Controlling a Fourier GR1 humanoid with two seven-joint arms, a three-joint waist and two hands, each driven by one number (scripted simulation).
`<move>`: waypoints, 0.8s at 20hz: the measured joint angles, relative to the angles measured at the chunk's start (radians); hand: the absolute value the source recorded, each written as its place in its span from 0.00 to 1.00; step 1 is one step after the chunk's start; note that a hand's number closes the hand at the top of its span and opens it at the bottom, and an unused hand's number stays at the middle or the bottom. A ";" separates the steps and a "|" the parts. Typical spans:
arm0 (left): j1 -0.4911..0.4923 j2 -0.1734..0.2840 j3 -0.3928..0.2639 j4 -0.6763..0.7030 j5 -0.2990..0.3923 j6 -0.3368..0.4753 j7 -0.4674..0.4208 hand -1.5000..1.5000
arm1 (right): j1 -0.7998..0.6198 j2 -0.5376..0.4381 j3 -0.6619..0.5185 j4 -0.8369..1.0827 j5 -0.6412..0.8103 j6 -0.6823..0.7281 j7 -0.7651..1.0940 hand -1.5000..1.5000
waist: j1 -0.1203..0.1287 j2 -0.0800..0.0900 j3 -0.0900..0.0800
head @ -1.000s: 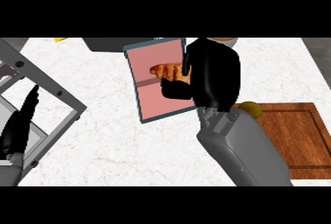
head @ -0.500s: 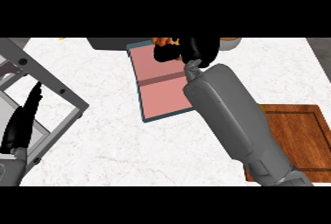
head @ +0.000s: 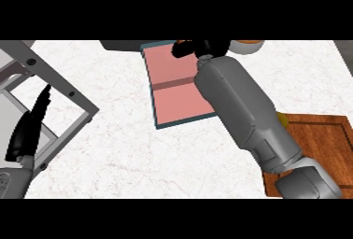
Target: Pick the croissant from the cutting board and place it in the cardboard box
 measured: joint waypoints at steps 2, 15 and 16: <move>-0.009 -0.007 -0.005 -0.011 -0.004 0.001 0.015 0.50 | -0.005 0.000 -0.027 0.051 -0.045 -0.034 -0.017 0.00 | 0.007 0.002 0.000; -0.009 -0.014 -0.001 -0.031 -0.014 -0.011 0.022 0.50 | -0.045 0.000 -0.101 0.216 -0.200 -0.277 -0.286 0.00 | 0.021 0.006 0.001; -0.008 -0.014 0.002 -0.027 -0.017 -0.007 0.023 0.50 | -0.044 0.000 -0.107 0.212 -0.210 -0.303 -0.307 0.00 | 0.016 0.005 0.001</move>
